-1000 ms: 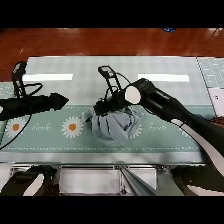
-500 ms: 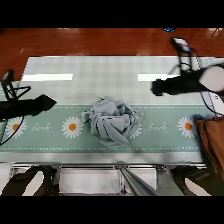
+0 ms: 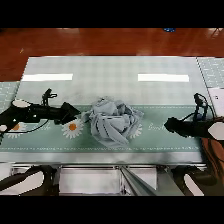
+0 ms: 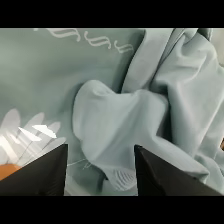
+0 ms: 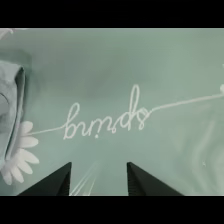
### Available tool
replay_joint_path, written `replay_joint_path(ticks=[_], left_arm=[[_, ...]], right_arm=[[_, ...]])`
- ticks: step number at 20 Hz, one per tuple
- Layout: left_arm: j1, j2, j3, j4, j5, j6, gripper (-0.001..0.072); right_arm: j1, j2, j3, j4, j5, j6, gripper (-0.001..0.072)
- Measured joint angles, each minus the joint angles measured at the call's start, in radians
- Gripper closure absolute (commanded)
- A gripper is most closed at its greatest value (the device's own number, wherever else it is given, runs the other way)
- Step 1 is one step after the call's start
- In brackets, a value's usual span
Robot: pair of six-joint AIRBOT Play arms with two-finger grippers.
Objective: Fold the shirts.
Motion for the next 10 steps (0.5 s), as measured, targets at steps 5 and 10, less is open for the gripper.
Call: replay_joint_path(ticks=[5,10], left_arm=[[-0.087,-0.116,0.020,-0.065,-0.012,0.047,0.0200],[-0.158,-0.188,0.111,-0.085,-0.006,0.099,0.0694]], right_arm=[[-0.008,0.013,-0.035,0.019,-0.019,0.007,0.0305],[0.003,-0.074,-0.041,0.084,-0.043,-0.006,0.0305]])
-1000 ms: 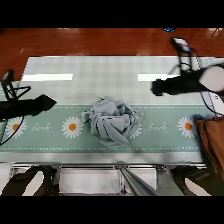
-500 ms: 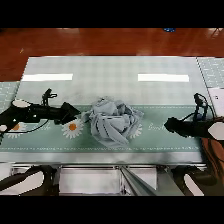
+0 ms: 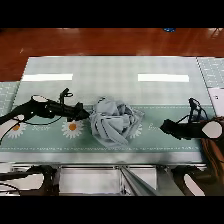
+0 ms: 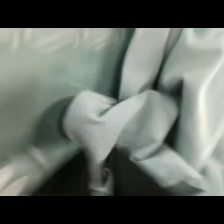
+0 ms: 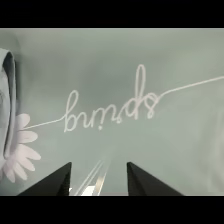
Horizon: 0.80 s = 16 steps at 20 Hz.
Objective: Fold the shirts.
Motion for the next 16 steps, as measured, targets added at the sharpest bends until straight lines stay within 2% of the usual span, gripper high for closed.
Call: replay_joint_path(ticks=[5,12,13,16], left_arm=[[-0.015,-0.016,0.090,-0.010,-0.040,0.051,0.0694],[-0.018,-0.019,0.124,-0.012,-0.064,0.068,0.0693],[-0.018,-0.019,0.126,-0.013,-0.064,0.068,0.0694],[-0.018,-0.019,0.127,-0.013,-0.053,0.069,0.0694]], right_arm=[[0.097,-0.173,-0.001,0.208,-0.116,-0.084,0.0305],[0.220,-0.399,0.002,0.577,-0.256,-0.288,0.0306],[0.227,-0.421,0.003,0.623,-0.271,-0.319,0.0336],[0.237,-0.483,0.029,0.702,-0.321,-0.407,0.0633]])
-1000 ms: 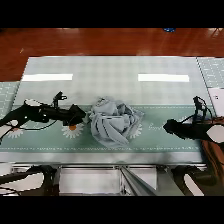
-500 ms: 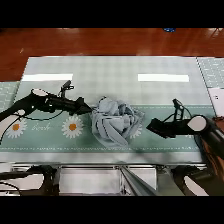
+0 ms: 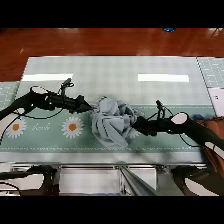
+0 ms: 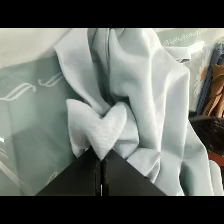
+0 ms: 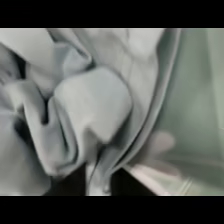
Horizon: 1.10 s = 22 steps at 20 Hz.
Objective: Fold the shirts.
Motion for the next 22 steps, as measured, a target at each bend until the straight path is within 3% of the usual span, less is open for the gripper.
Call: replay_joint_path(ticks=[1,5,14,17,22], left_arm=[[0.001,0.000,0.001,0.000,0.004,0.000,0.0693],[0.065,0.006,0.054,-0.022,-0.014,-0.002,0.0694],[0.425,0.199,0.577,-0.310,-0.137,-0.051,0.0694],[0.489,0.295,0.756,-0.260,-0.163,-0.065,0.0694],[0.542,0.486,0.896,-0.031,-0.171,-0.122,0.0694]], right_arm=[[0.002,-0.020,0.020,0.022,-0.013,-0.029,0.0686],[-0.018,-0.052,0.169,0.012,0.048,-0.111,0.0687],[-0.226,0.113,0.996,-0.538,0.385,0.079,0.0688],[-0.254,0.183,1.244,-0.640,0.488,0.098,0.0688],[-0.267,0.387,1.379,-0.775,0.663,0.119,0.0687]])
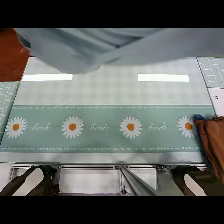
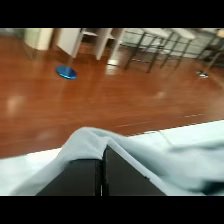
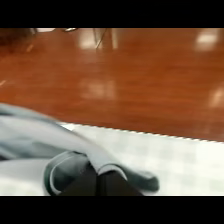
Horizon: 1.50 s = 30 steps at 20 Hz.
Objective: Fold the shirts.
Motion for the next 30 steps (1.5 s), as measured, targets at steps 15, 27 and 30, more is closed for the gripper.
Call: replay_joint_path(ticks=[15,27,30], left_arm=[[-0.307,0.097,-0.380,0.552,-0.026,-0.126,0.0694],[-0.331,-0.492,-0.318,0.538,0.192,-0.201,0.0193],[-0.311,-0.546,-0.289,0.529,0.162,-0.212,0.0198]], right_arm=[[-0.003,0.476,-1.047,-0.143,-0.012,0.208,0.0687],[-0.035,-0.471,-0.901,-0.059,-0.527,0.101,0.0299],[-0.060,-0.573,-0.754,-0.040,-0.495,0.082,0.0302]])
